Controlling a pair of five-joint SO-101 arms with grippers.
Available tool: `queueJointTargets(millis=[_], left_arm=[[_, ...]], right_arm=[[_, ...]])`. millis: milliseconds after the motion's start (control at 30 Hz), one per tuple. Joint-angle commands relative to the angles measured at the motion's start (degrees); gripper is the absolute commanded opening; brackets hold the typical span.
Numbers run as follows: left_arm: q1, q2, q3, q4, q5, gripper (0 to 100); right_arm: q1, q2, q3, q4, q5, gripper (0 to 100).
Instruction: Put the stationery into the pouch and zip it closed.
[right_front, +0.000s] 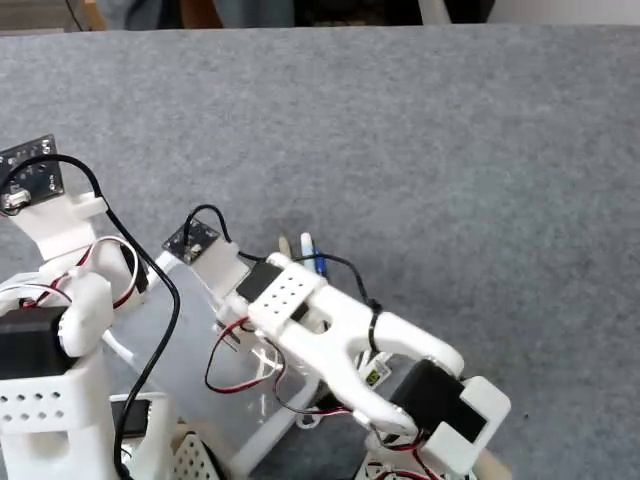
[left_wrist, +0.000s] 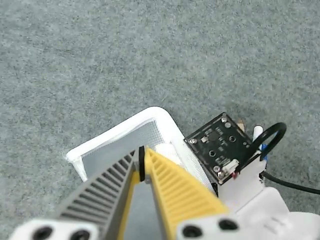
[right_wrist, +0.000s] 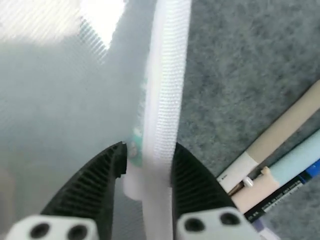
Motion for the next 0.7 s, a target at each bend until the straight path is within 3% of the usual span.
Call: queueJointTargets(millis=[0, 333, 667], left_arm=[[-0.66, -0.09, -2.07, -1.23, -0.18, 3], [-0.66, -0.09, -1.98, -1.23, -0.18, 3], [-0.66, -0.09, -1.98, -1.23, -0.18, 3]], right_arm=[[3.96, 3.21, 0.22, -0.7, 1.23, 1.1], [9.49, 3.21, -1.63, -0.7, 1.32, 1.1], [20.57, 3.21, -8.22, -0.53, 1.32, 1.1]])
